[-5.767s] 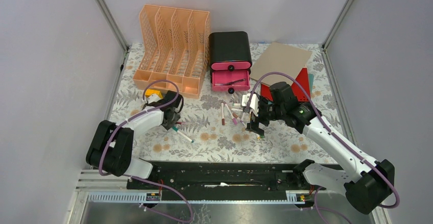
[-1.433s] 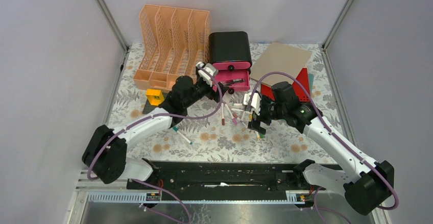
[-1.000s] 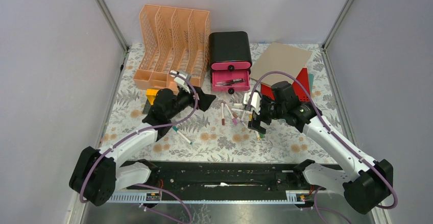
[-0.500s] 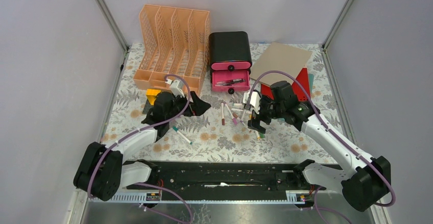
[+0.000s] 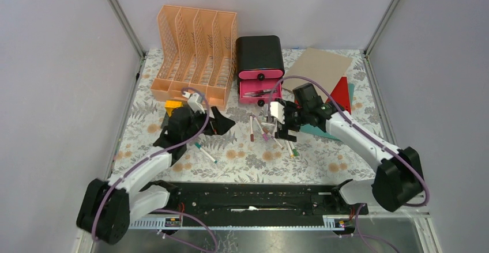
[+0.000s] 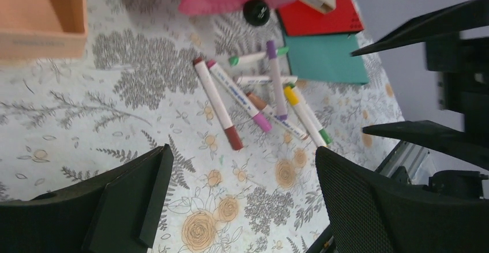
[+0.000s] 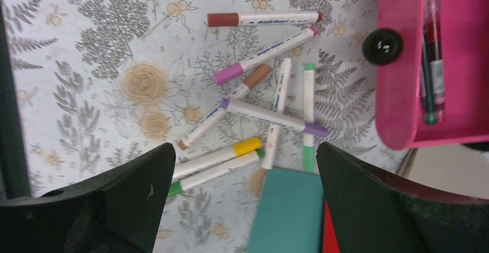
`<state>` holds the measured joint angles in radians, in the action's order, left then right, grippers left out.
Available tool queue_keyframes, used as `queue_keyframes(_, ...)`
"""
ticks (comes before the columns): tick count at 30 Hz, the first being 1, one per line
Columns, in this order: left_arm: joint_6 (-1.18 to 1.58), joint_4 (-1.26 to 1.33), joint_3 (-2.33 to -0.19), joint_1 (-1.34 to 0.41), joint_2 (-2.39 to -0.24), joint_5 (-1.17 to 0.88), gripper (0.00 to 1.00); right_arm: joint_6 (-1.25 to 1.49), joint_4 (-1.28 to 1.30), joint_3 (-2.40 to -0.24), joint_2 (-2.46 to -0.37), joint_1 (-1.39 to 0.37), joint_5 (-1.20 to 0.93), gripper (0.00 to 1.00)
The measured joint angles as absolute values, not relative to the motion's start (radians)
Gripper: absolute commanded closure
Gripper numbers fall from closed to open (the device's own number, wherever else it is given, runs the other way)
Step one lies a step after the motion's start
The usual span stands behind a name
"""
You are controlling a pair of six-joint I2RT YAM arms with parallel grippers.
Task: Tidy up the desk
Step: Close the drawer in the storage box.
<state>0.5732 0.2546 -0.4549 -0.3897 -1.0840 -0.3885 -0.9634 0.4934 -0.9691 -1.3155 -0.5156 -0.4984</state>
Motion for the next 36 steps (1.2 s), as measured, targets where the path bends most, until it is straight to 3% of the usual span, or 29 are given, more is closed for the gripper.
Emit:
queue_keyframes(3,0.567,0.231,-0.448,-0.390,-0.970,-0.346,0.01,-1.075,0.529,-1.038,-1.390,-0.516,-0.499,0.02)
queue_keyframes(6,0.568,0.204,-0.448,-0.389,-0.873,-0.281,0.01,-1.137,0.549,-1.119,-1.477,-0.516,-0.498,0.14)
queue_keyframes(9,0.574,0.174,-0.448,-0.388,-0.807,-0.237,0.01,-1.173,0.542,-1.190,-1.566,-0.516,-0.484,0.35)
queue_keyframes(13,0.574,0.148,-0.440,-0.388,-0.764,-0.212,0.01,-1.186,0.529,-1.256,-1.683,-0.516,-0.431,0.79)
queue_keyframes(18,0.574,0.115,-0.420,-0.388,-0.752,-0.197,0.01,-1.165,0.508,-1.278,-1.772,-0.523,-0.356,0.98)
queue_keyframes(29,0.573,0.102,-0.418,-0.388,-0.755,-0.197,0.01,-1.139,0.209,-1.193,-1.820,-0.566,-0.168,0.99)
queue_keyframes(36,0.574,0.102,-0.418,-0.388,-0.756,-0.197,0.01,-1.079,0.005,-1.186,-1.826,-0.580,-0.062,0.65)
